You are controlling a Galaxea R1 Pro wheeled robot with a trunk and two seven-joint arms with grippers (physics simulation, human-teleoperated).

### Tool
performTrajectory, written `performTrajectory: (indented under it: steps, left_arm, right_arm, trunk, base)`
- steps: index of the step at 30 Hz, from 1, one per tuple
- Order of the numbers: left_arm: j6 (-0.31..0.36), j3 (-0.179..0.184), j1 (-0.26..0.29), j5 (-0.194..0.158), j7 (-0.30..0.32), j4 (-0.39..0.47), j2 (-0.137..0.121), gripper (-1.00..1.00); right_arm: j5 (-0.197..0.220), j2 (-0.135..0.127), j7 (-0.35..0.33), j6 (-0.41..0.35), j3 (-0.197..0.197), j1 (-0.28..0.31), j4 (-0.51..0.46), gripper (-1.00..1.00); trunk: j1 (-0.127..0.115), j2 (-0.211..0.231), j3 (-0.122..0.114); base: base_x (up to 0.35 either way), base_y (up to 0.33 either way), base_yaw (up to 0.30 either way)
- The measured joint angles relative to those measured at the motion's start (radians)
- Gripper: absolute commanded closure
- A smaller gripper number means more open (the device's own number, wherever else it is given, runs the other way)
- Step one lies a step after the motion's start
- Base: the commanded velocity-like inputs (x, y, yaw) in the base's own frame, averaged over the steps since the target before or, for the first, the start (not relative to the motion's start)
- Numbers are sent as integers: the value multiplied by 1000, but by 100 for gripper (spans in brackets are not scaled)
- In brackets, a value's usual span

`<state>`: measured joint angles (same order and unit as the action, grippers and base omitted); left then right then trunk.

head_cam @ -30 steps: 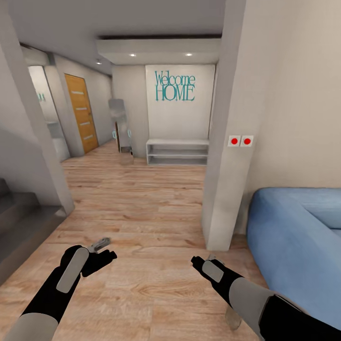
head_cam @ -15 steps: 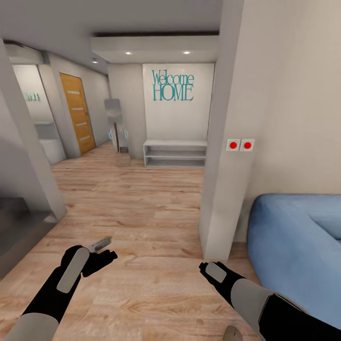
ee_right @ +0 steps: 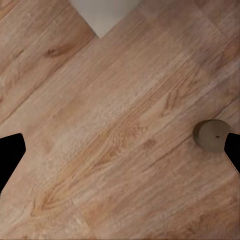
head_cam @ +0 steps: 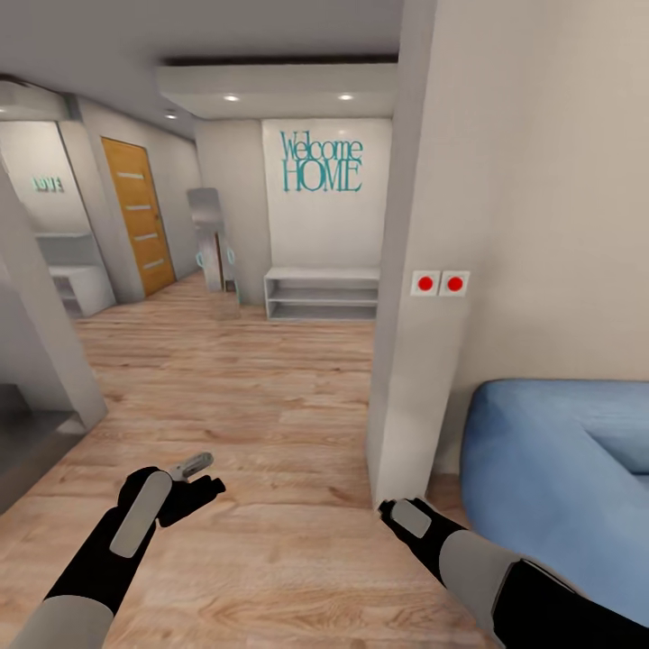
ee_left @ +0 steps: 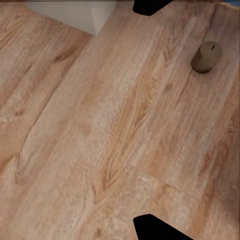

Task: Place each of the two pumpkins and all three candles from the living room inside a cabinet in the living room (use any cabinet), then make sure every cabinet is closed, and position the cauldron so it is next to a table in the living room.

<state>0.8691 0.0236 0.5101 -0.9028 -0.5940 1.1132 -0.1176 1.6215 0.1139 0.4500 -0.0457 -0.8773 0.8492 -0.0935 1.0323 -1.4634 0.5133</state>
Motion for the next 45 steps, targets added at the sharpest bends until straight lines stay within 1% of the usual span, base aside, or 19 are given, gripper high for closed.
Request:
performTrajectory:
  steps: [6,11,17,19,22,25,28,32,37,45]
  left_arm:
    - [0,0,0,0,0,0,0,-100]
    - [0,-2,0,-1,0,8,1,-100]
    - [2,-4,0,-11,9,15,-1,-100]
    - [9,-5,0,-12,10,16,-1,-100]
    - [58,-10,0,-13,17,18,0,-100]
    - [96,-14,0,-14,50,27,0,-100]
    - [106,-14,0,-14,86,34,-3,-100]
    - [109,-15,0,-13,101,35,-6,-100]
    - [110,-15,0,-14,103,35,-7,-100]
    - [110,-15,0,-13,104,35,-8,-100]
  right_arm:
    - [0,0,0,0,0,0,0,-100]
    - [0,0,0,0,0,0,0,-100]
    - [1,0,1,-4,0,0,0,-100]
    - [1,0,3,-13,-1,0,-1,-100]
    - [-1,0,22,-45,-2,0,-1,-100]
    - [-5,-1,62,-61,-7,0,-2,-100]
    - [-6,-2,114,-75,-11,0,-3,-100]
    - [-9,-5,138,-120,-15,0,-3,-100]
    - [-10,-6,143,-135,-17,0,-2,-100]
    - [-10,-7,132,-129,-18,0,-9,-100]
  trunk:
    - [0,0,0]
    - [0,0,0]
    - [0,0,0]
    - [8,-14,6]
    - [19,-35,16]
    - [31,-56,25]
    - [42,-77,34]
    - [58,-105,47]
    - [77,-140,63]
    - [108,-196,88]
  base:
    - [165,-185,0]
    - [23,-25,0]
    - [2,-2,0]
    - [0,0,0]
    - [0,0,0]
    - [0,0,0]
    - [0,0,0]
    - [0,0,0]
    - [0,0,0]
    - [0,0,0]
